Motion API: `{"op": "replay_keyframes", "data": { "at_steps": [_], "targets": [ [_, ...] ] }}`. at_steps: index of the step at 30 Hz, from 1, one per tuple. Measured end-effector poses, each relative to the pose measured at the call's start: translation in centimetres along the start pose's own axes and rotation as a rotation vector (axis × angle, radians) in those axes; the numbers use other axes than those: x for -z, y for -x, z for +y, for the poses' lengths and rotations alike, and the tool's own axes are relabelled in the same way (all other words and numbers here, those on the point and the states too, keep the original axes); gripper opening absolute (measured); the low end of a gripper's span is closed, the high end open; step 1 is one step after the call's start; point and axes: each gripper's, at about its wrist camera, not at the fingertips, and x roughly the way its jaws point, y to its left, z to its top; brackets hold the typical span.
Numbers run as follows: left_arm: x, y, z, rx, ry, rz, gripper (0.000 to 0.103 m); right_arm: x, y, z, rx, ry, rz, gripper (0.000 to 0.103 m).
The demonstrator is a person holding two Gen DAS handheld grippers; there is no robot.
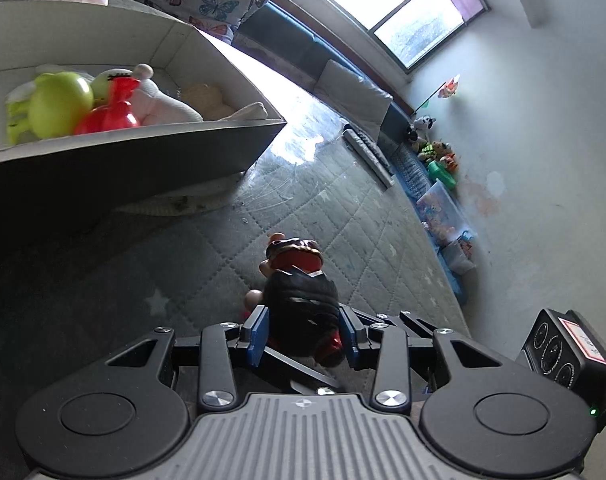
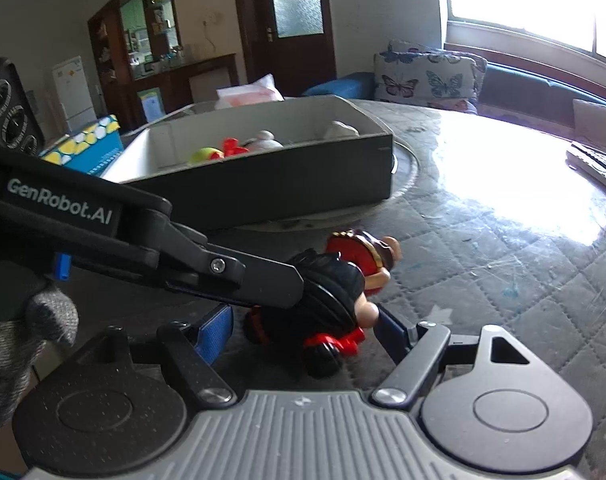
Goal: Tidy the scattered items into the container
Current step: 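Close the left gripper on the black-red figure and lift it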
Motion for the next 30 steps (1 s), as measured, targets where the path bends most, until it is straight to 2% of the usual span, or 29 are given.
{"op": "replay_keyframes", "data": {
  "at_steps": [6, 16, 23, 27, 30],
  "targets": [
    [0.0, 0.6, 0.5, -0.001, 0.029, -0.019, 0.04, 0.0, 0.5, 0.3, -0.014, -0.006, -0.014, 0.078],
    [-1.1, 0.3, 1.4, 0.036, 0.072, -0.023, 0.04, -0.1, 0.1, -0.9, -0.053, -0.104, -0.021, 0.078],
    [-1.6, -0.7, 1.9, 0.033, 0.096, -0.001, 0.04, 0.2, 0.2, -1.8, -0.049, -0.155, -0.021, 0.066],
    [-1.8, -1.2, 2.1, 0.027, 0.099, 0.012, 0.041, 0.3, -0.3, -2.0, -0.045, -0.179, -0.005, 0.056],
    [-1.9, -1.4, 2.2, 0.032, 0.093, 0.014, 0.041, 0.3, -0.4, -2.1, -0.047, -0.186, -0.005, 0.054]
  ]
}}
